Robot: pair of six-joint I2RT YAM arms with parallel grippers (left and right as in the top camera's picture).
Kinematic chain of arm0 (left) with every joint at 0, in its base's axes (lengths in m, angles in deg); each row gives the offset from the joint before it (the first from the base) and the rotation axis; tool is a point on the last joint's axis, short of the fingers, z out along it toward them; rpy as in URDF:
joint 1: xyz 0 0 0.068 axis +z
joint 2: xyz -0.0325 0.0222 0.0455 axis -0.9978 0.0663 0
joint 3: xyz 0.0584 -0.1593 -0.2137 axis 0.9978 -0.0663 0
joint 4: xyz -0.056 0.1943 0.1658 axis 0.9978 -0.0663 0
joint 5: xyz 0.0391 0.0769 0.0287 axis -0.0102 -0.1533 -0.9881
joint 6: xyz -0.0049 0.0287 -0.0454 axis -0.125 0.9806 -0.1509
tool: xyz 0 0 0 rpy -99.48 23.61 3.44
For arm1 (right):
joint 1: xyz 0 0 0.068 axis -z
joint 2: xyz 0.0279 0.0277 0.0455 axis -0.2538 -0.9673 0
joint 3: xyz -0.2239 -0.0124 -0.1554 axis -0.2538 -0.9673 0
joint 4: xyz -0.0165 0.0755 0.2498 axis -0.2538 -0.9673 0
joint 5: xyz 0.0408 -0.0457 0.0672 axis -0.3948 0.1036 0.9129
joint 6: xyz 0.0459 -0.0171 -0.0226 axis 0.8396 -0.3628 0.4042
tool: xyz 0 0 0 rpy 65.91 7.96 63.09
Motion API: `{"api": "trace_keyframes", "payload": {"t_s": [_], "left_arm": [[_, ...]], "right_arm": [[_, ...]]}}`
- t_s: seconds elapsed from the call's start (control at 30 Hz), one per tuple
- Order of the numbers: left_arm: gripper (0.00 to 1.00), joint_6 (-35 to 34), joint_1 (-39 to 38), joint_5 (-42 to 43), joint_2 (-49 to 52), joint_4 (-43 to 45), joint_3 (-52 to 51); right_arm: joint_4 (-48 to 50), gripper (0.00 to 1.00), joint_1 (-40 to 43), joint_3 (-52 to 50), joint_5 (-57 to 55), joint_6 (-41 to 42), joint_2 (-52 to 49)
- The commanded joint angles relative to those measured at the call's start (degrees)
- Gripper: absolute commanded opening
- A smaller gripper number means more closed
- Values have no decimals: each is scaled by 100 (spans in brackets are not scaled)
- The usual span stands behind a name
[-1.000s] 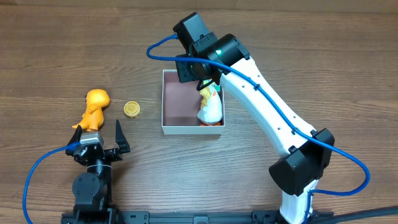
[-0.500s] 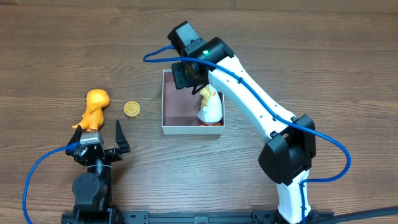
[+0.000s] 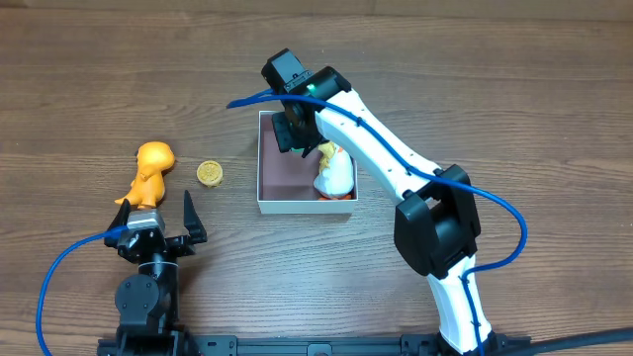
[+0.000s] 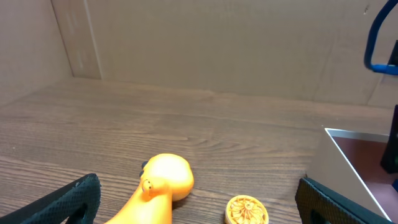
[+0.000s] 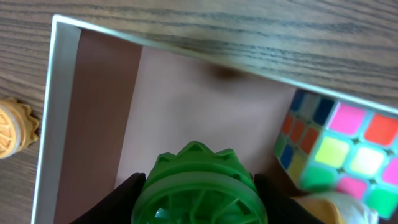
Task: Pack container
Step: 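Raise the green cap and carry it left over the box, then lower the green cap into the box's left side and release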
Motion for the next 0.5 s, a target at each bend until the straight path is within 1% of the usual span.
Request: {"api": "trace_keyframes", "payload": {"t_s": [0.0,0.27,0.47], "left_arm": [[100,146,39,26,-11,7,-15],[100,146,39,26,-11,7,-15],[100,146,39,26,-11,7,-15]], "right_arm": [[131,50,0,0,9,-109,-2],[299,49,7,0,7,-190,-76],[245,49,7,0,7,-190,-291]]}}
